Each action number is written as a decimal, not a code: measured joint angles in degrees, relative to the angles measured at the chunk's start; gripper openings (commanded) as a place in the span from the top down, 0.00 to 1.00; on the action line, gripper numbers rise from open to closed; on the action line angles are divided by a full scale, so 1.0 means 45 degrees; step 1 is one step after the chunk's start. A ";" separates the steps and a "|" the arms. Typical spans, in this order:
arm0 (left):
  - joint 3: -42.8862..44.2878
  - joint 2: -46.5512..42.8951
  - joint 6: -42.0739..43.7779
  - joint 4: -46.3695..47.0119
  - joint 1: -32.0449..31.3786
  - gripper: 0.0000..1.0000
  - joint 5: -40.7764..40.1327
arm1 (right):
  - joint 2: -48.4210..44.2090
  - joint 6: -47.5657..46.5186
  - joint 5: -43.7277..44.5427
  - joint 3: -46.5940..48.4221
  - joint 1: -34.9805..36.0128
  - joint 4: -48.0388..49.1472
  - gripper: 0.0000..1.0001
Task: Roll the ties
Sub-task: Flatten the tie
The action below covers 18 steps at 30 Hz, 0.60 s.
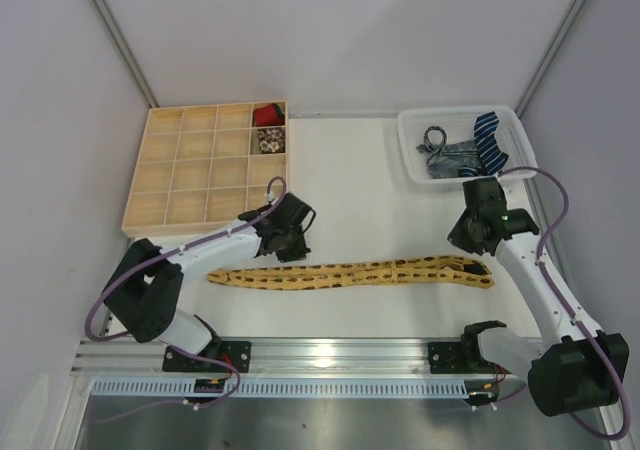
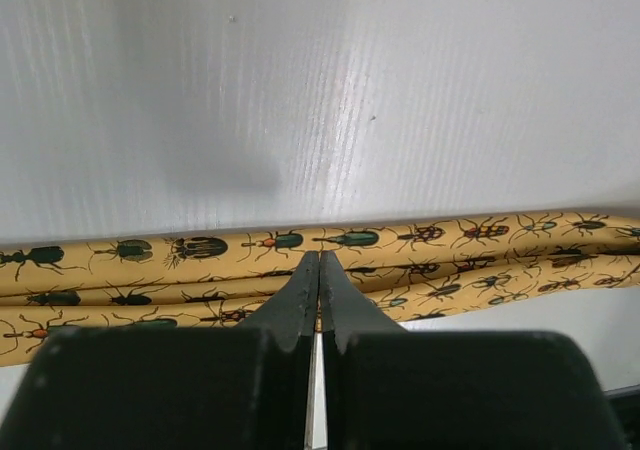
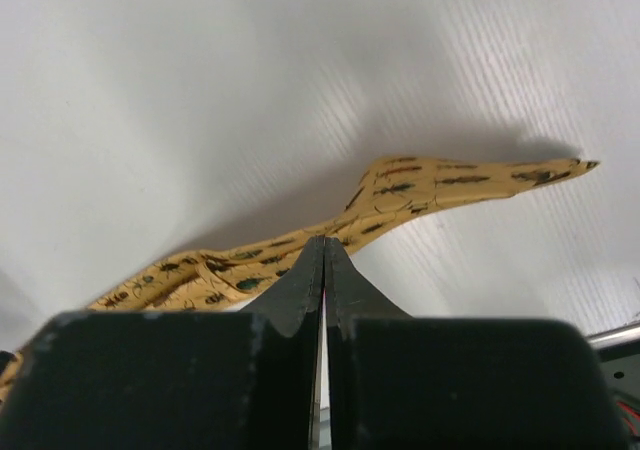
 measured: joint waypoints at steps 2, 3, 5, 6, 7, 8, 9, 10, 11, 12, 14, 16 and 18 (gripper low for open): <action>0.0097 -0.0136 0.0049 -0.0015 0.0000 0.97 -0.0121 | 0.0000 0.0063 -0.0505 -0.0282 0.0053 -0.0223 1.00; 0.0097 -0.0175 0.0068 -0.0029 0.0000 0.97 -0.0141 | 0.0058 0.0121 -0.0665 -0.0427 0.0097 -0.0369 1.00; 0.0097 -0.0204 0.0078 -0.0097 -0.0005 0.97 -0.0180 | 0.0282 0.0316 -0.0748 -0.0631 0.0219 -0.0680 1.00; 0.0097 -0.0209 0.0078 -0.0117 -0.0039 0.97 -0.0185 | 0.0369 0.0355 -0.0753 -0.0699 0.0257 -0.0758 1.00; 0.0092 -0.0209 0.0078 -0.0131 -0.0063 0.97 -0.0185 | 0.0476 0.0398 -0.0753 -0.0782 0.0287 -0.0801 1.00; 0.0078 -0.0219 0.0078 -0.0126 -0.0078 0.97 -0.0189 | 0.0559 0.0432 -0.0763 -0.0889 0.0296 -0.0797 1.00; 0.0053 -0.0219 0.0078 -0.0121 -0.0097 0.97 -0.0185 | 0.0646 0.0437 -0.0816 -0.0981 0.0282 -0.0806 1.00; 0.0000 -0.0219 0.0073 -0.0073 -0.0117 0.97 -0.0180 | 0.0753 0.0442 -0.0845 -0.1054 0.0219 -0.0787 1.00; -0.0097 -0.0223 0.0073 0.0019 -0.0136 0.98 -0.0175 | 0.0874 0.0437 -0.0835 -0.1112 0.0146 -0.0748 1.00; -0.0185 -0.0223 0.0073 0.0053 -0.0141 0.98 -0.0170 | 0.0967 0.0432 -0.0821 -0.1171 0.0083 -0.0651 1.00; -0.0447 -0.0219 0.0068 0.0141 -0.0151 1.00 -0.0151 | 0.1302 0.0335 -0.0797 -0.1336 -0.0175 -0.0243 1.00; -0.0617 -0.0214 0.0063 0.0141 -0.0155 1.00 -0.0136 | 0.1778 0.0223 -0.0709 -0.1418 -0.0607 0.0243 1.00; -0.0714 -0.0219 0.0068 0.0131 -0.0175 1.00 -0.0155 | 0.2487 0.0024 -0.0539 -0.1423 -0.1195 0.0865 1.00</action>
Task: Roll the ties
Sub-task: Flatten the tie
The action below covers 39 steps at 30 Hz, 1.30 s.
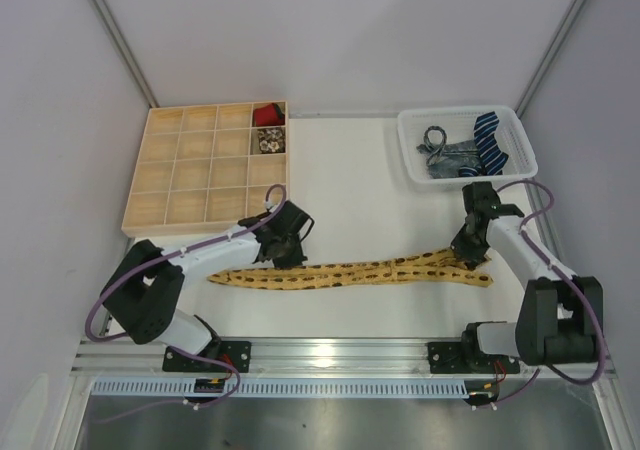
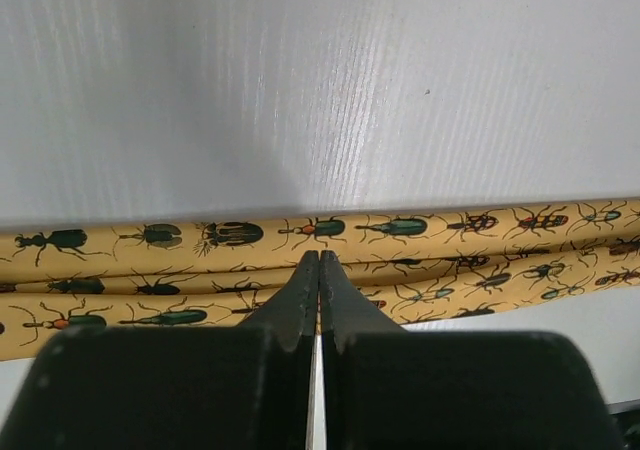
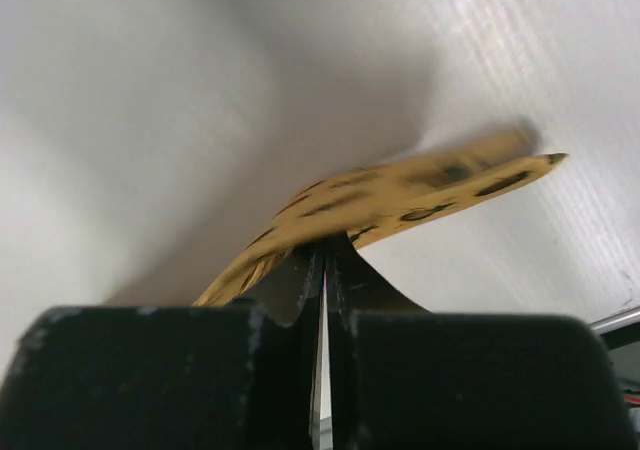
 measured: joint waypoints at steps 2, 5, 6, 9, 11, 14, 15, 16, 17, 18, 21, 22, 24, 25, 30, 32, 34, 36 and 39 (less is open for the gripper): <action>-0.0044 -0.0097 0.0000 -0.0024 -0.0015 1.00 -0.0073 | 0.0845 -0.0189 0.0384 0.0044 -0.0476 0.0573 1.00; -0.0136 -0.0729 0.0000 -0.0296 -0.0044 0.99 -0.0291 | 0.1991 -0.0495 0.1098 0.0204 -0.0763 0.1122 1.00; -0.0146 -0.1093 0.0005 -0.0442 -0.0049 0.98 -0.0418 | 0.2448 -0.0573 0.1321 0.0325 -0.0806 0.1263 1.00; -0.0136 -0.2433 0.0005 -0.0923 -0.0058 0.92 -0.0865 | 0.3682 -0.0733 0.1802 0.0656 -0.0835 0.1579 1.00; -0.0107 -0.3351 0.0015 -0.1302 -0.0063 0.88 -0.1214 | 0.3740 -0.0879 0.2108 0.0816 -0.0767 0.1705 1.00; -0.0029 -0.4697 0.0000 -0.1928 -0.0068 0.84 -0.1821 | 0.3225 -0.1054 0.2511 0.0840 -0.0301 0.1579 1.00; -0.0029 -0.5134 -0.0058 -0.2147 -0.0068 0.82 -0.2059 | 0.2866 -0.1088 0.2463 0.0860 0.0063 0.1506 0.99; -0.0029 -0.5649 -0.0107 -0.2399 -0.0063 0.81 -0.2322 | 0.2385 -0.1132 0.2191 0.0879 0.0578 0.1506 0.98; -0.0029 -0.6047 -0.0185 -0.2637 -0.0063 0.80 -0.2511 | 0.1885 -0.1151 0.1758 0.0879 0.1214 0.1642 0.94; -0.0034 -0.6484 -0.0209 -0.2798 0.0039 0.81 -0.2705 | 0.1433 -0.1161 0.1195 0.0884 0.1817 0.1778 0.93; -0.0049 -0.7470 -0.0335 -0.3279 0.0656 0.93 -0.2861 | 0.0306 -0.1287 -0.1117 0.0899 0.4109 0.2968 0.94; -0.0049 -0.7553 -0.0345 -0.3439 0.0937 0.95 -0.2866 | 0.0233 -0.1311 -0.1651 0.0903 0.4629 0.3313 0.94; -0.0049 -0.7509 -0.0374 -0.3881 0.1705 0.98 -0.2851 | 0.0525 -0.1350 -0.2885 0.0899 0.5731 0.4017 0.94; -0.0049 -0.7417 -0.0389 -0.4119 0.2132 0.98 -0.2832 | 0.0869 -0.1345 -0.3405 0.0894 0.6164 0.4323 0.94; -0.0053 -0.6989 -0.0442 -0.5100 0.3337 0.95 -0.2822 | 0.2497 -0.1161 -0.4716 0.0282 0.6368 0.5319 1.00; -0.0112 -0.7155 -0.0554 -0.5187 0.3429 0.95 -0.2773 | 0.2861 -0.1093 -0.4707 -0.0112 0.5940 0.5348 1.00; -0.0306 -0.7349 -0.0753 -0.5173 0.3449 0.95 -0.2652 | 0.3065 -0.1010 -0.4580 -0.0631 0.5236 0.5275 1.00; -0.0588 -0.7446 -0.0899 -0.5129 0.3478 0.91 -0.2516 | 0.2977 -0.0719 -0.4707 -0.0884 0.4537 0.5231 1.00; -0.0991 -0.7320 -0.1020 -0.5003 0.3512 0.82 -0.2137 | 0.2705 -0.0573 -0.4401 -0.1093 0.3774 0.5158 1.00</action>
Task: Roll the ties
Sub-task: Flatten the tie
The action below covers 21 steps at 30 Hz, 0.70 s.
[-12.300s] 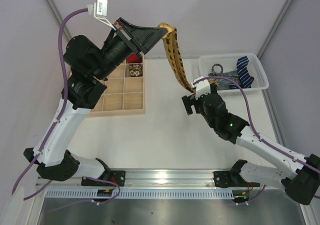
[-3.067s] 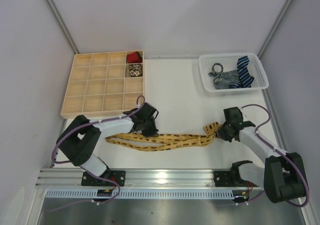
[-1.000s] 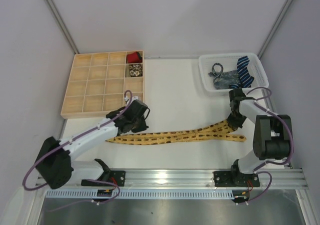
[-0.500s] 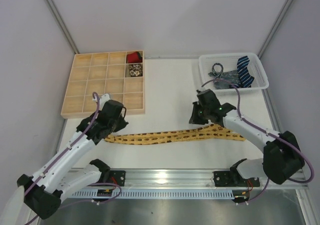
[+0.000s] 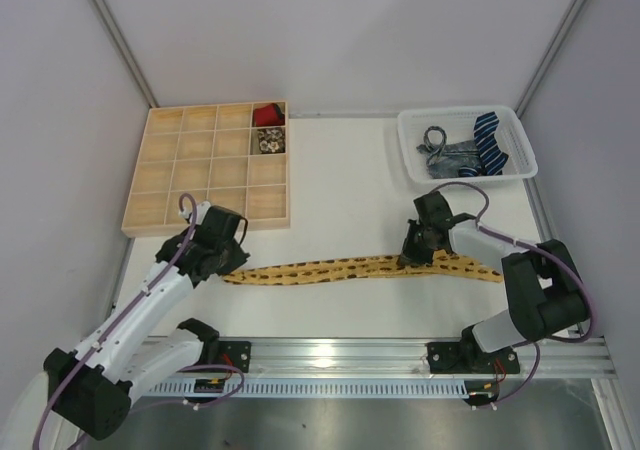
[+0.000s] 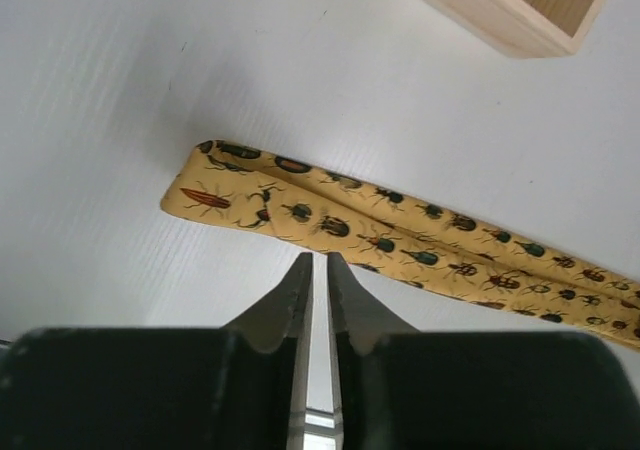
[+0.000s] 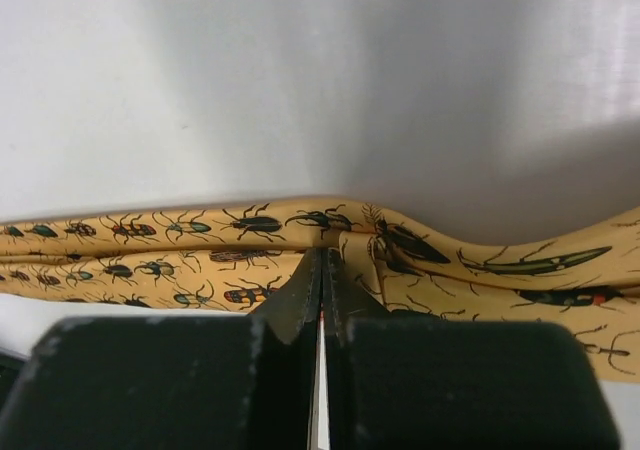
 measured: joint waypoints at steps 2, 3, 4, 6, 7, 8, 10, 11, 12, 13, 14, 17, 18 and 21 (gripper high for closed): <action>-0.0053 0.0403 0.0058 0.0102 0.0019 0.70 0.0228 | -0.0214 0.0034 0.0126 -0.0160 -0.0442 -0.0068 1.00; -0.0049 0.0641 0.0073 0.0175 0.0024 0.59 0.0301 | -0.0335 0.0024 0.0165 -0.0243 -0.0670 -0.0112 1.00; -0.0034 0.1015 0.0131 0.0243 0.0039 0.55 0.0355 | -0.0452 -0.0005 0.0204 -0.0316 -0.0899 -0.0199 1.00; 0.0015 0.1622 0.0238 0.0209 0.0044 0.42 0.0408 | -0.0670 -0.0136 0.0389 -0.0374 -0.1209 -0.0457 0.99; 0.0053 0.1841 0.0253 0.0155 0.0044 0.38 0.0398 | -0.0811 -0.0253 0.0500 -0.0398 -0.1316 -0.0617 0.98; 0.0078 0.2011 0.0267 0.0126 0.0053 0.34 0.0359 | -0.0986 -0.0364 0.0602 -0.0432 -0.1375 -0.0801 0.97; 0.0141 0.2200 0.0296 0.0010 0.0063 0.34 0.0214 | -0.1530 -0.0597 0.0583 -0.0471 -0.1399 -0.1137 0.94; 0.0165 0.2263 0.0291 -0.0049 0.0068 0.39 0.0107 | -0.1967 -0.0724 0.0481 -0.0476 -0.1394 -0.1292 0.94; 0.0204 0.2365 0.0282 -0.0151 0.0078 0.48 -0.0015 | -0.2501 -0.0855 0.0316 -0.0461 -0.1370 -0.1360 0.94; 0.0243 0.2487 0.0282 -0.0180 0.0087 0.58 -0.0126 | -0.3060 -0.0976 0.0175 -0.0427 -0.1307 -0.1423 0.94; 0.0287 0.2633 0.0306 -0.0175 0.0102 0.70 -0.0223 | -0.3604 -0.1112 0.0005 -0.0350 -0.1214 -0.1472 0.95; 0.0311 0.2919 0.0563 0.0049 0.0126 0.84 -0.0262 | -0.4609 -0.1413 -0.0437 0.0155 -0.0719 -0.1491 0.96; 0.0311 0.2997 0.0602 0.0199 0.0126 0.85 -0.0233 | -0.4702 -0.1472 -0.0588 0.0325 -0.0597 -0.1481 0.96; 0.0311 0.3191 0.0690 0.0743 0.0126 0.85 -0.0102 | -0.4483 -0.1530 -0.0996 0.0767 -0.0005 -0.1443 0.96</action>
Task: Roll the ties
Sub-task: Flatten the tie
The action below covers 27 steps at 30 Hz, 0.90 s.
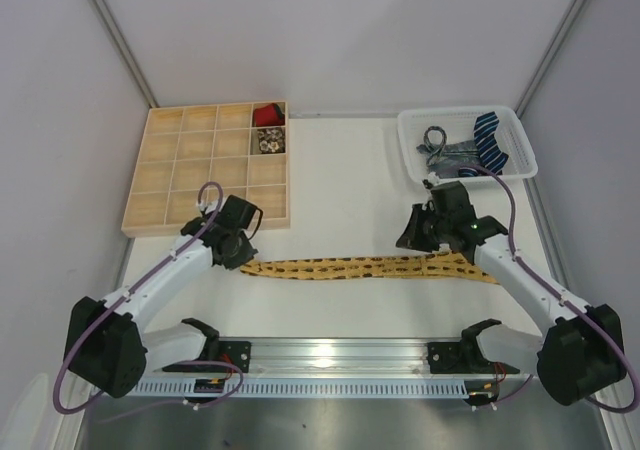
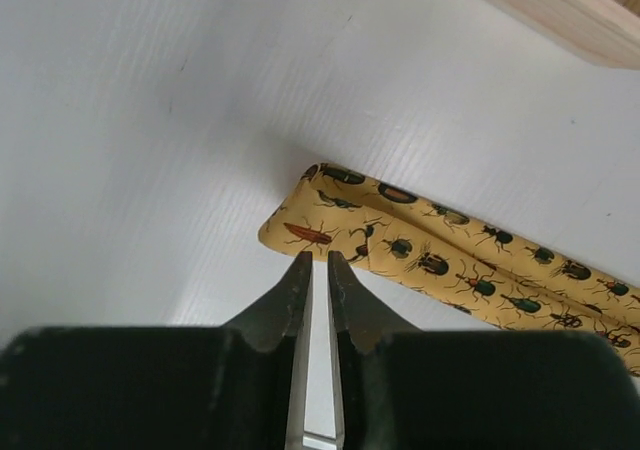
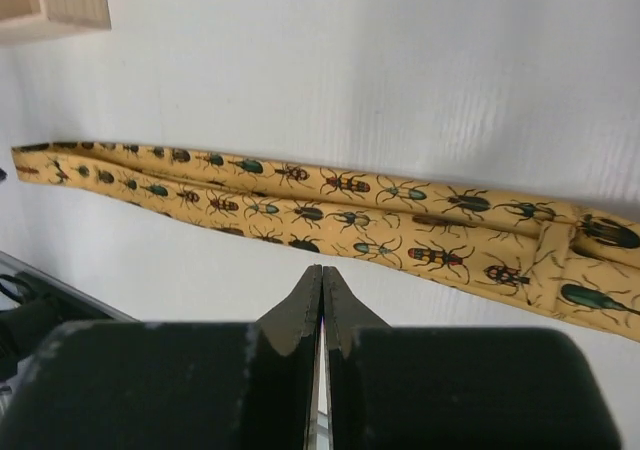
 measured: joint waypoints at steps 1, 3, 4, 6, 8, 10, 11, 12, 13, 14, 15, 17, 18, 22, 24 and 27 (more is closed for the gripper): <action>0.0000 0.0083 0.0010 0.0151 0.0000 0.86 0.0049 | 0.0141 -0.0005 -0.0044 0.0039 0.0180 0.0019 0.96; 0.0000 0.0432 0.0010 0.0486 0.0010 0.87 0.0155 | 0.0515 0.0000 -0.0126 0.0039 0.0661 0.0005 0.96; 0.0000 0.0661 0.0010 0.0602 0.0024 0.88 0.0185 | 0.0631 0.0005 -0.0146 0.0039 0.0845 0.0000 0.96; 0.0000 0.1069 0.0010 0.0753 0.0087 0.89 0.0180 | 0.0763 0.0029 -0.0194 0.0039 0.1277 0.0015 0.97; -0.0010 0.1409 0.0005 0.0884 0.0262 0.91 0.0170 | 0.0787 0.0058 -0.0257 0.0039 0.1647 0.0044 0.97; -0.0073 0.1608 -0.0005 0.0986 0.0568 0.96 0.0131 | 0.0831 0.0078 -0.0262 0.0039 0.1962 0.0092 0.97; -0.0121 0.1685 -0.0019 0.1020 0.0724 0.96 0.0092 | 0.0869 0.0078 -0.0262 0.0039 0.2093 0.0107 0.97; -0.0194 0.1787 -0.0097 0.1039 0.0942 0.98 0.0019 | 0.0908 0.0078 -0.0257 0.0039 0.2215 0.0117 0.97; -0.0282 0.1875 -0.0121 0.1039 0.1146 0.97 -0.0083 | 0.0933 0.0083 -0.0253 0.0039 0.2302 0.0117 0.97; -0.0398 0.1967 -0.0165 0.1044 0.1341 0.97 -0.0160 | 0.0947 0.0078 -0.0253 0.0039 0.2370 0.0126 0.97; -0.0549 0.2045 -0.0233 0.1049 0.1525 0.97 -0.0204 | 0.0962 0.0083 -0.0257 0.0039 0.2419 0.0136 0.97; -0.0845 0.2176 -0.0355 0.1083 0.1802 0.97 -0.0262 | 0.1054 0.0083 -0.0228 0.0039 0.2472 0.0141 0.97; -0.0986 0.2268 -0.0432 0.1093 0.1914 0.97 -0.0272 | 0.1137 0.0083 -0.0160 0.0034 0.2472 0.0121 0.97; -0.1078 0.2637 -0.0481 0.1137 0.2059 0.97 -0.0355 | 0.1481 0.0068 0.0505 0.0034 0.2283 -0.0160 0.98; -0.1059 0.2710 -0.0500 0.1137 0.2108 0.97 -0.0335 | 0.1656 0.0068 0.0792 0.0034 0.1749 -0.0452 0.99; -0.1020 0.2773 -0.0520 0.1151 0.2307 0.98 -0.0189 | 0.1792 0.0039 0.1156 0.0034 0.0418 -0.0952 0.99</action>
